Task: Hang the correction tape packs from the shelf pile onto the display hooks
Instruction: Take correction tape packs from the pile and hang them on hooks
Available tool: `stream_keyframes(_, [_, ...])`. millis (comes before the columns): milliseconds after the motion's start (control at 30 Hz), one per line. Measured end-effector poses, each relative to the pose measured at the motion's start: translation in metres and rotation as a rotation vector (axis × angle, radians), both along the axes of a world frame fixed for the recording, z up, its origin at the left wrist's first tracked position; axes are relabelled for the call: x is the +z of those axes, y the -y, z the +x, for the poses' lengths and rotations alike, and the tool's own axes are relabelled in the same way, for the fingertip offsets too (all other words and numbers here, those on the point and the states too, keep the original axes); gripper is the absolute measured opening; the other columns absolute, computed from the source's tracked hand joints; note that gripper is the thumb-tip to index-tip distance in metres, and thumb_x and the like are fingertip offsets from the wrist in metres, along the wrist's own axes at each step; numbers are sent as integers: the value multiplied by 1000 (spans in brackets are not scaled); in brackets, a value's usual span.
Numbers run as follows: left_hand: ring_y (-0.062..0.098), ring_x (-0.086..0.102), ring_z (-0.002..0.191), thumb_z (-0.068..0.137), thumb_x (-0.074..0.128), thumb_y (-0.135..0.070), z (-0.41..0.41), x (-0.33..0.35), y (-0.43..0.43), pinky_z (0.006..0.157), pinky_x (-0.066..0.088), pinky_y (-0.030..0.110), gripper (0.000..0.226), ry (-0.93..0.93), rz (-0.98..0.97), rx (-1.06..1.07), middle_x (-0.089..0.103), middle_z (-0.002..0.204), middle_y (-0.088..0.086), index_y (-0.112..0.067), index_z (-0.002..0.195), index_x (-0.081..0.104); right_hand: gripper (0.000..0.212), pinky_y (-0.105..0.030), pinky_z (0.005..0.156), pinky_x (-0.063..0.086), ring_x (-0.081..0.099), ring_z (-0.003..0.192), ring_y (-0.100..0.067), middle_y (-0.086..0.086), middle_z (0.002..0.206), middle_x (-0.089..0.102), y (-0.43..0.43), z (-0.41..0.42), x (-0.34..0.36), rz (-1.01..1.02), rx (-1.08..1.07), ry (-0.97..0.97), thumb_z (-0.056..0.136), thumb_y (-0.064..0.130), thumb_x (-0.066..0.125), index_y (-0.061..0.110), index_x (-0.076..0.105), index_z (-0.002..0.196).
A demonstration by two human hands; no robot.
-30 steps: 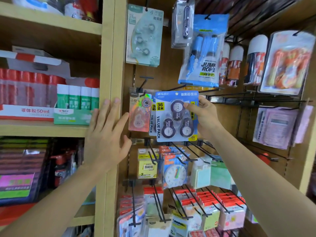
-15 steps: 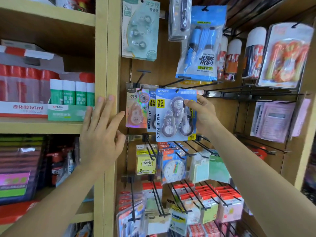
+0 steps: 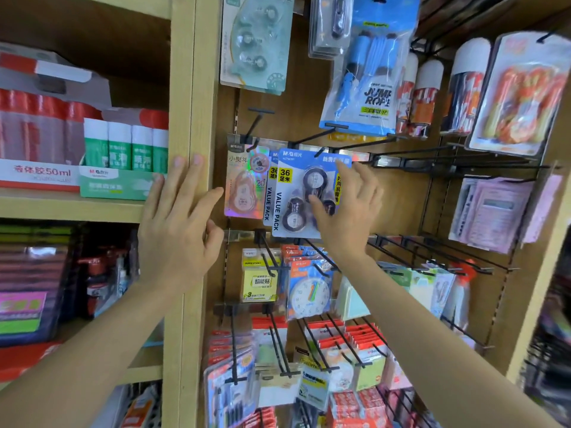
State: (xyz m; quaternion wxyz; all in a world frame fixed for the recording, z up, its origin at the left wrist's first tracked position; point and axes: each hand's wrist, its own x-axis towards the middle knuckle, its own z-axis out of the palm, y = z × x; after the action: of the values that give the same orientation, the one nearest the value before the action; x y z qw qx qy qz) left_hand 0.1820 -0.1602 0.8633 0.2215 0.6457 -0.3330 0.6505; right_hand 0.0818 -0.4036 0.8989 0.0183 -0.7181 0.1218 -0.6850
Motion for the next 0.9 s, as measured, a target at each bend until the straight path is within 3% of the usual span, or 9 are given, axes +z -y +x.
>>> stream_keyframes(100, [33, 22, 153, 82, 61, -6, -1, 1, 0, 123, 23, 54, 43, -9, 4, -5, 31, 162, 14, -7, 125, 67, 58, -49, 110, 25, 28, 143, -31, -4, 158, 32, -2, 11, -9, -160, -58, -248, 94, 51, 55, 32, 42, 147])
stream_keyframes(333, [33, 22, 154, 82, 61, -5, -1, 0, -2, 122, 25, 54, 43, -5, 4, -9, 30, 163, 14, -8, 124, 68, 70, -58, 113, 23, 13, 149, -38, -6, 166, 7, 2, 33, -3, -127, -165, -476, 91, 59, 48, 40, 24, 154])
stream_keyframes(667, [32, 21, 154, 84, 62, -6, 2, -1, -3, 122, 25, 52, 42, -17, 12, -4, 30, 163, 14, -9, 125, 68, 74, -61, 112, 25, 13, 146, -44, -10, 165, 5, 8, 62, 22, -92, -225, -683, 90, 67, 43, 40, 16, 154])
stream_keyframes(900, [30, 19, 154, 84, 61, -10, -2, -2, -5, 124, 16, 44, 45, -54, 21, -9, 29, 164, 11, -13, 128, 65, 76, -58, 112, 28, 15, 147, -42, -6, 167, -1, 1, 42, 22, -28, -70, -747, 89, 63, 51, 41, 18, 154])
